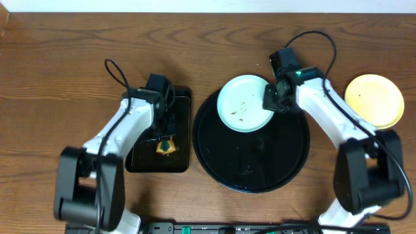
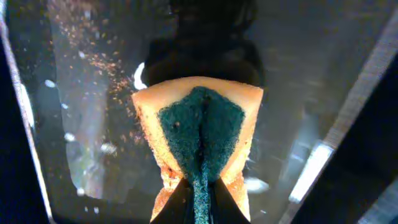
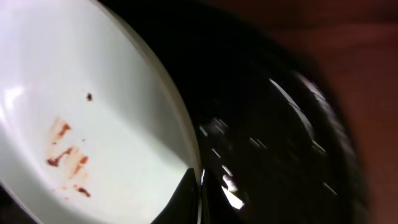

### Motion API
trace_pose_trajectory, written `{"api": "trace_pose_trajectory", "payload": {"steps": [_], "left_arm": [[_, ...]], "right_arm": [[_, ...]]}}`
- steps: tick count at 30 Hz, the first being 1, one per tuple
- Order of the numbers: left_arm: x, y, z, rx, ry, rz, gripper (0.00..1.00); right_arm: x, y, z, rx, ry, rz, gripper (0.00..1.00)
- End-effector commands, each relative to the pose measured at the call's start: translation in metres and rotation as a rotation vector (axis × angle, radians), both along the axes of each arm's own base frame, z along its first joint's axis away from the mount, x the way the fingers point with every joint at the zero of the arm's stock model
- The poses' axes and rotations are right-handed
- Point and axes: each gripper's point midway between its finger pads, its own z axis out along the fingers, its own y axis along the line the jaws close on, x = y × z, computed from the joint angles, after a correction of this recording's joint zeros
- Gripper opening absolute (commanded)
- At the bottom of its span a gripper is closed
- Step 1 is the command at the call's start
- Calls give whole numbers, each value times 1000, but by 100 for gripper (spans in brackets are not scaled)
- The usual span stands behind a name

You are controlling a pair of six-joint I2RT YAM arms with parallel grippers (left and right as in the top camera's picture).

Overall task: Clean dirty plates on tray and stack at the side
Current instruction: 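Grip the blue plate rim with the right gripper and tilt it up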

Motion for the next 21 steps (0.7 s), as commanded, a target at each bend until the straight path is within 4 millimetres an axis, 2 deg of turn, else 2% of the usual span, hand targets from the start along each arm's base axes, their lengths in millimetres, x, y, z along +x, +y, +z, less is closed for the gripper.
{"api": "trace_pose_trajectory", "payload": {"steps": [1, 3, 5, 9, 13, 21], "left_arm": [[14, -16, 44, -52, -141, -42, 7], [12, -22, 55, -67, -170, -34, 7], [8, -37, 63, -117, -183, -63, 7], [0, -85, 68, -270, -173, -132, 7], [2, -135, 70, -397, -193, -183, 7], [17, -211, 59, -598, -218, -200, 7]], "right_arm": [[-9, -21, 10, -89, 2, -13, 2], [-19, -24, 9, -102, 43, -11, 2], [-24, -25, 7, -108, 67, -8, 2], [-25, -24, 8, -110, 68, 3, 1], [-26, -23, 8, -104, 71, 3, 2], [-28, -18, 7, -76, 84, 9, 1]]}}
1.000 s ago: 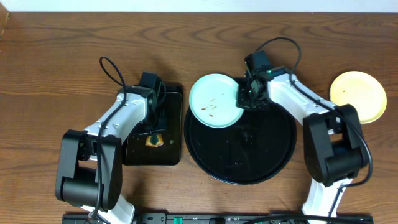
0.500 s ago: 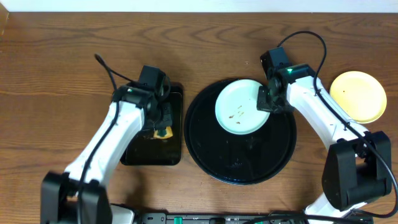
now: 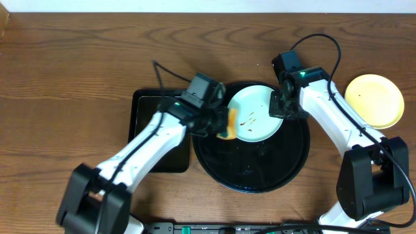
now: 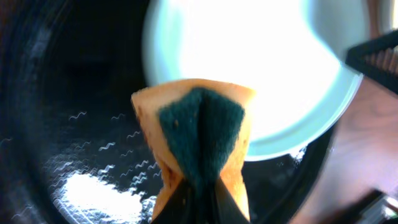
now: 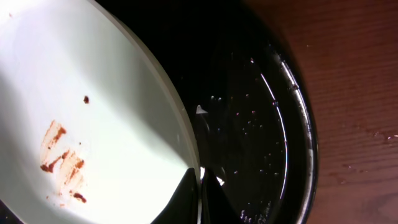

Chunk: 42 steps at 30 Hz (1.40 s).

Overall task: Clean dirty plates on tray and stack at the side
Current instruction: 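Grip the blue plate rim with the right gripper and tilt it up, then bring the sponge with the left gripper over the tilted blue plate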

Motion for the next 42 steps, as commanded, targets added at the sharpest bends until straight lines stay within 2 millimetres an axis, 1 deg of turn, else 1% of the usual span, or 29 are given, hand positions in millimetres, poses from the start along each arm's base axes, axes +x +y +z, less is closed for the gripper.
{"api": "trace_pose_trajectory", "payload": {"steps": [1, 4, 7, 12, 14, 18, 20, 24, 26, 30, 33, 37, 39, 42], "left_arm": [[-1, -31, -6, -117, 85, 2, 7], [4, -54, -10, -219, 117, -16, 7], [10, -74, -9, -332, 138, -41, 7], [18, -95, 4, -472, 135, -77, 7], [21, -99, 9, -503, 130, -78, 8], [25, -102, 12, -520, 123, -71, 8], [25, -102, 9, -516, 127, -66, 7], [28, -102, -6, -504, 166, -29, 7], [30, -107, -14, -521, 183, -19, 7], [32, -122, -21, -583, 200, -34, 7], [33, -126, -33, -595, 236, -12, 8], [29, -120, -50, -556, 292, 17, 7], [28, -118, -52, -545, 288, 9, 7], [24, -111, -62, -505, 310, 15, 7]], "right_arm": [[-2, 0, 1, 9, 6, 12, 1], [-2, 1, 1, 13, 8, 12, 2], [-3, 1, 1, 12, 10, 12, 2], [-5, 0, 0, 10, 17, 13, 2], [-4, 0, 0, 10, 16, 13, 2], [-5, 0, 0, 10, 16, 12, 1], [-4, 0, 0, 9, 16, 13, 2], [-4, 0, 1, 10, 16, 12, 2], [-5, 0, 0, 10, 17, 12, 2], [-6, 0, 0, 9, 21, 12, 1], [-6, -1, 0, 6, 24, 12, 1], [-7, -1, 0, 3, 27, 12, 2], [-7, -1, 0, 3, 27, 12, 2], [-7, -1, 0, 3, 27, 12, 1]]}}
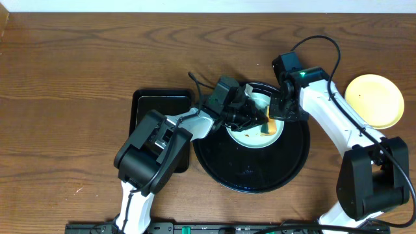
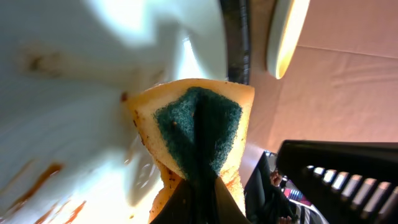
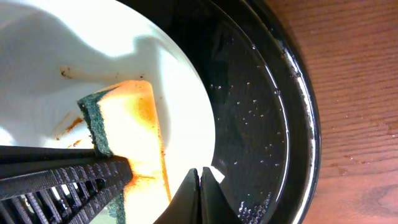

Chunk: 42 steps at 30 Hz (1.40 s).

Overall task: Clean dirty plates on tray and stack at the side
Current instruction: 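Bring the sponge with the left gripper over the tilted blue plate, then wipe the sponge across the blue plate with the left gripper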

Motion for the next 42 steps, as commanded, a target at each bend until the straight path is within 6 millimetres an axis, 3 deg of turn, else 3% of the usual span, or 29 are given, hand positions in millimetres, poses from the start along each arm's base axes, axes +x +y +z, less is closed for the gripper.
{"api": "trace_pose_trajectory", "payload": {"steps": [1, 10, 16, 17, 18, 21, 24, 26, 27, 31, 32, 42], "left_arm": [[-2, 6, -8, 25, 16, -19, 7], [-16, 59, -61, 317, 80, -1, 7], [-17, 72, -68, 364, 90, -1, 7], [-17, 72, -68, 364, 91, -1, 7], [-17, 72, -68, 364, 91, -1, 7], [-17, 72, -68, 364, 91, -1, 7], [-17, 72, -68, 364, 91, -2, 7], [-17, 72, -68, 363, 91, -2, 7], [-17, 72, -68, 363, 91, -2, 8], [-18, 71, -68, 359, 94, -5, 7], [-19, 71, -67, 357, 95, -7, 7], [-28, 82, -76, 419, 104, -33, 7]], "right_arm": [[0, -1, 2, 0, -3, 11, 2], [-4, -2, 1, -5, 15, 9, 2], [-9, -1, -1, 6, 35, -26, 1], [-12, 3, -6, 31, 51, -24, 31], [-14, 5, -11, 45, 60, -18, 51], [-20, 10, -29, 64, 80, -14, 54], [-29, 19, -47, 122, 111, -16, 65], [-33, 21, -55, 138, 120, -32, 58], [-34, 20, -58, 138, 121, -41, 41], [-37, 20, -68, 143, 113, -74, 18], [-38, 19, -70, 144, 113, -84, 3], [-44, 15, -86, 141, 99, -177, 1]]}}
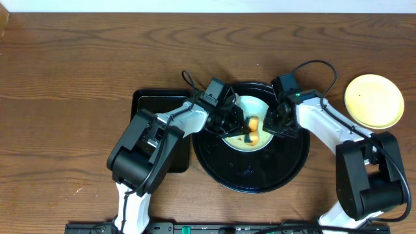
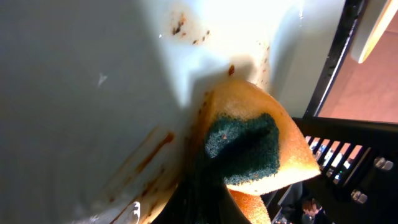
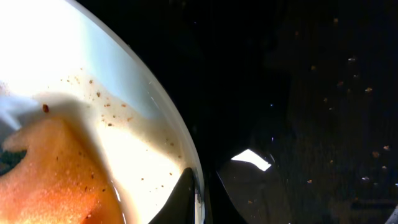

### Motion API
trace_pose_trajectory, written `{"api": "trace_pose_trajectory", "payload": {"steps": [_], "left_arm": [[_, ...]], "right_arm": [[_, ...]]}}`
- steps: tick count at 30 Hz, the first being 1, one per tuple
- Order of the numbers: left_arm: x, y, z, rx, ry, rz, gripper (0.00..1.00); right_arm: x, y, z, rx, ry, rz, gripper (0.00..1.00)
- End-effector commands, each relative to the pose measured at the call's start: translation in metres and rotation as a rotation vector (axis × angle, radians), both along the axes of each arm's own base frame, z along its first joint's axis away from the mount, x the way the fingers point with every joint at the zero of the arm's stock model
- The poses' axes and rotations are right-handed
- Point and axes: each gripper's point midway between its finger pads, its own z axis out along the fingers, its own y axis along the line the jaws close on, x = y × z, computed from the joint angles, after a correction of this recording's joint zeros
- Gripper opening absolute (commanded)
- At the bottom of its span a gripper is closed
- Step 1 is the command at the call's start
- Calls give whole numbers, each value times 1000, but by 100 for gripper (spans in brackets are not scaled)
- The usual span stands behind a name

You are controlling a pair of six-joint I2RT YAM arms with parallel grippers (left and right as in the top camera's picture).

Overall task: Clean dirty plates on tray and stack at the side
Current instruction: 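Wipe the sponge across the blue plate with the left gripper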

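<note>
A pale green plate point(image 1: 237, 138) smeared with brown streaks point(image 2: 146, 149) lies tilted over the round black tray point(image 1: 250, 175). My left gripper point(image 1: 242, 125) is shut on an orange sponge point(image 1: 253, 129) with a green scouring face point(image 2: 245, 149), pressed onto the plate's surface. My right gripper point(image 1: 272, 125) is shut on the plate's right rim point(image 3: 189, 168), holding it. The sponge's orange side point(image 3: 50, 168) shows at the lower left of the right wrist view, with brown specks round it.
A yellow plate point(image 1: 374, 101) sits on the wooden table at the far right. A black rectangular tray point(image 1: 146, 104) lies to the left of the round one, partly under my left arm. The round tray's wet bottom point(image 3: 298, 124) is beside the held plate.
The sponge has moved a little lower and to the left on the plate, and its face has turned. The right gripper with the plate rim sits lower. The brown smears have spread.
First my left gripper held the sponge over the black rectangular tray while the right held the dirty plate's rim. Then the sponge was at the plate's left edge, then on its right part, and now it presses near the middle with smears spread around.
</note>
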Motion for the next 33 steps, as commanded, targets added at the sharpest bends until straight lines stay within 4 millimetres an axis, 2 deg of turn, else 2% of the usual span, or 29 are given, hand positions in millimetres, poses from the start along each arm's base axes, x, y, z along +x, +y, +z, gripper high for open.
{"api": "trace_pose_trajectory", "payload": {"steps": [1, 4, 6, 11, 15, 20, 22, 24, 28, 33], "left_arm": [[-7, 35, -44, 210, 12, 31, 7], [-17, 51, -53, 300, 37, 24, 7], [-27, 69, -62, 398, 62, 9, 7], [-39, 102, -70, 584, 89, -4, 7], [-33, 121, -66, 706, 64, 2, 7], [-9, 147, -55, 888, -17, 48, 7], [-1, 144, -50, 884, -41, 58, 7], [5, 131, -45, 825, -57, 36, 7], [12, 74, -24, 543, -80, -62, 7], [21, 37, 7, 424, -150, -103, 7]], "right_arm": [[-18, -6, -22, -30, 71, -42, 2], [-17, -7, -22, -29, 69, -44, 1], [-17, -7, -22, -29, 70, -44, 1], [-18, -7, -22, -30, 76, -43, 1], [-19, -7, -22, -31, 77, -43, 2], [-19, -7, -22, -31, 77, -39, 1], [-19, -7, -22, -31, 76, -35, 1], [-19, -7, -22, -30, 76, -32, 2], [-19, -7, -22, -31, 76, -32, 1], [-19, -7, -22, -31, 75, -32, 1]]}}
